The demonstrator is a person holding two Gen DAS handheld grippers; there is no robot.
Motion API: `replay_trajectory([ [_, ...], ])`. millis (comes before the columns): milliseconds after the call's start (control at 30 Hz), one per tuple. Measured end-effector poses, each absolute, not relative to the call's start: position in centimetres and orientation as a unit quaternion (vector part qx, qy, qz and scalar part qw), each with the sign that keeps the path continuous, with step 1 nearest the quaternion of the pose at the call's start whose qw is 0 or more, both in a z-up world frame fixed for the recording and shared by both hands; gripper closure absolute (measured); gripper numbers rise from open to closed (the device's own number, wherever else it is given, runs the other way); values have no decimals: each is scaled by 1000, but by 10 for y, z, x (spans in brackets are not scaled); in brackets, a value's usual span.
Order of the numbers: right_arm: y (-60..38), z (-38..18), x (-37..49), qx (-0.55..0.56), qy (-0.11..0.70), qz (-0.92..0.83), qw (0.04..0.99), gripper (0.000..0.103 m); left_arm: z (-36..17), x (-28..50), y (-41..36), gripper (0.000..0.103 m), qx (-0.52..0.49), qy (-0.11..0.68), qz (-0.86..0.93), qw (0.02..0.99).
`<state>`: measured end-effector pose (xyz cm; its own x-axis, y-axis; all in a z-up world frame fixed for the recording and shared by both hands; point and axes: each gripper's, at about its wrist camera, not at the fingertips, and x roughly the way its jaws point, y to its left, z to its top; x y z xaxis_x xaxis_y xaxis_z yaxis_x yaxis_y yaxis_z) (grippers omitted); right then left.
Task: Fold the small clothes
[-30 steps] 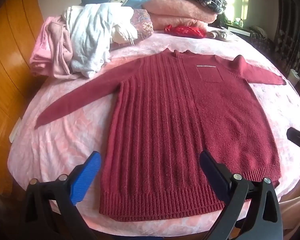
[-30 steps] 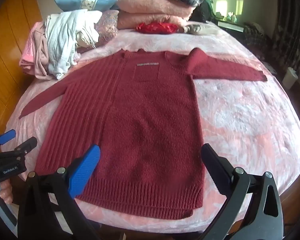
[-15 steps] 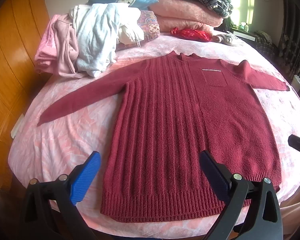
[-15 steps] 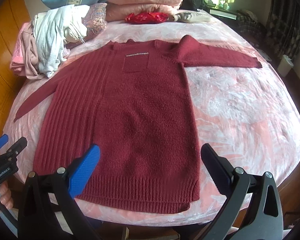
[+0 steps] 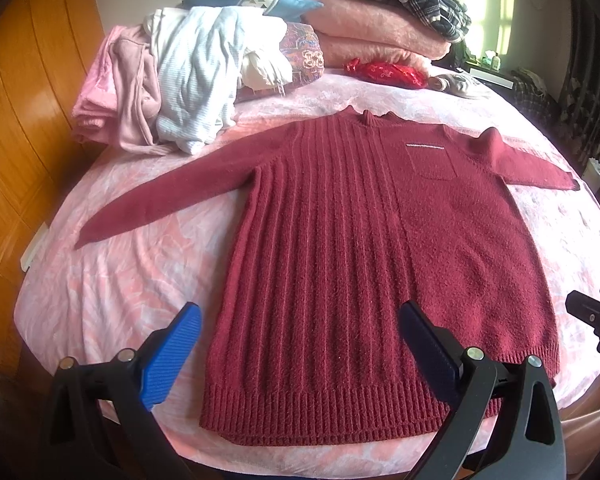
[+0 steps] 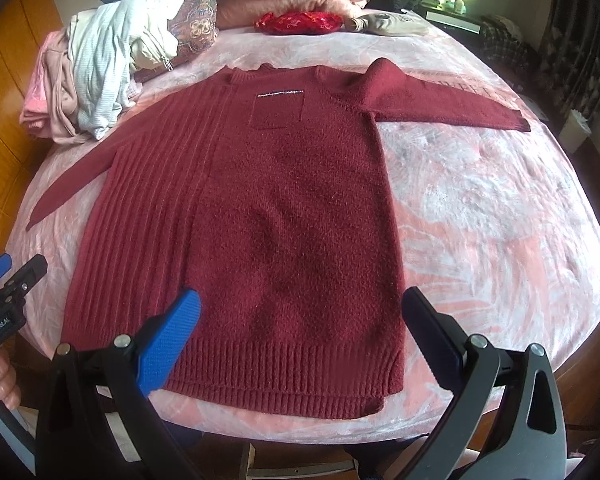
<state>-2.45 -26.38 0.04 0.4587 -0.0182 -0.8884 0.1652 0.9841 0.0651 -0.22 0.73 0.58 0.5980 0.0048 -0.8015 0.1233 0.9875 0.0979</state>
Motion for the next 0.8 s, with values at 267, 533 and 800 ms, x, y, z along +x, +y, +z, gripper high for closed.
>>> replay_trajectory([
  [267, -264, -1, -24, 67, 518, -55, 851, 3, 10, -2, 6, 4, 70, 444, -32, 893],
  [533, -260, 3, -25, 51, 507, -45, 859, 3, 10, -2, 6, 4, 70, 444, -31, 893],
  [800, -260, 4, -26, 53, 506, -43, 860, 3, 10, -2, 5, 4, 71, 444, -31, 893],
])
